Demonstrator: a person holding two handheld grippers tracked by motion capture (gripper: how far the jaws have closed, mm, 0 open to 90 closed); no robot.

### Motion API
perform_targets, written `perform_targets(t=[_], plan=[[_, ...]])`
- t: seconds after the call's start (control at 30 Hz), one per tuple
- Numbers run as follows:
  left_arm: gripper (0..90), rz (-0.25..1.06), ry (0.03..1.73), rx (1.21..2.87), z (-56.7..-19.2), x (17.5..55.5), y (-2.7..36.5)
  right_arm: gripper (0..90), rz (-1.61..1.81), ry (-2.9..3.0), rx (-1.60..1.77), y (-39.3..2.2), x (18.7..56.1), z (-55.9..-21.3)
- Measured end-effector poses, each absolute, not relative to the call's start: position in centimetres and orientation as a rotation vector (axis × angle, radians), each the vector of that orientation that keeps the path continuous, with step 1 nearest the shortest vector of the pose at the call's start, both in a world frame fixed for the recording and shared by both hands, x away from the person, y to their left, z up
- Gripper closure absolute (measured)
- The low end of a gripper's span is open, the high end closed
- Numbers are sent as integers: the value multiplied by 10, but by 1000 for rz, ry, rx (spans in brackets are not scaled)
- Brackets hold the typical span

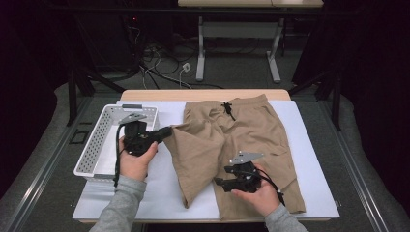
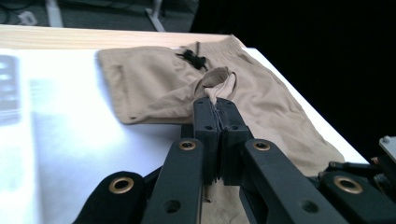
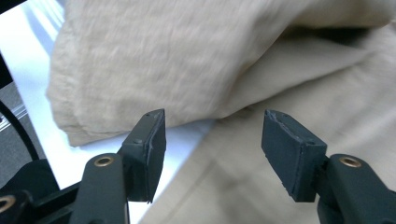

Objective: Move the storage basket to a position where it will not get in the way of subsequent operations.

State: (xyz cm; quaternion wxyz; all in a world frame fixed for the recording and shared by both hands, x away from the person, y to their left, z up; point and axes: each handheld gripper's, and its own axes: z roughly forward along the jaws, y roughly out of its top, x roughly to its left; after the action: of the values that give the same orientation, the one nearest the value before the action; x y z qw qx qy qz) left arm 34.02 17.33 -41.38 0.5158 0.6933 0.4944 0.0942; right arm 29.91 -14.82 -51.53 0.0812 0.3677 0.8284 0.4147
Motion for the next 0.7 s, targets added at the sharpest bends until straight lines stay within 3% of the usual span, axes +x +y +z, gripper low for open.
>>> perform_targets(t=[0.37, 0.7], plan=[[883, 325, 1250, 1607, -426, 313, 217, 397, 1237, 2599, 947, -94, 292, -520], [883, 314, 1297, 1586, -448, 302, 232, 396, 1203, 2707, 834, -62, 281, -534]])
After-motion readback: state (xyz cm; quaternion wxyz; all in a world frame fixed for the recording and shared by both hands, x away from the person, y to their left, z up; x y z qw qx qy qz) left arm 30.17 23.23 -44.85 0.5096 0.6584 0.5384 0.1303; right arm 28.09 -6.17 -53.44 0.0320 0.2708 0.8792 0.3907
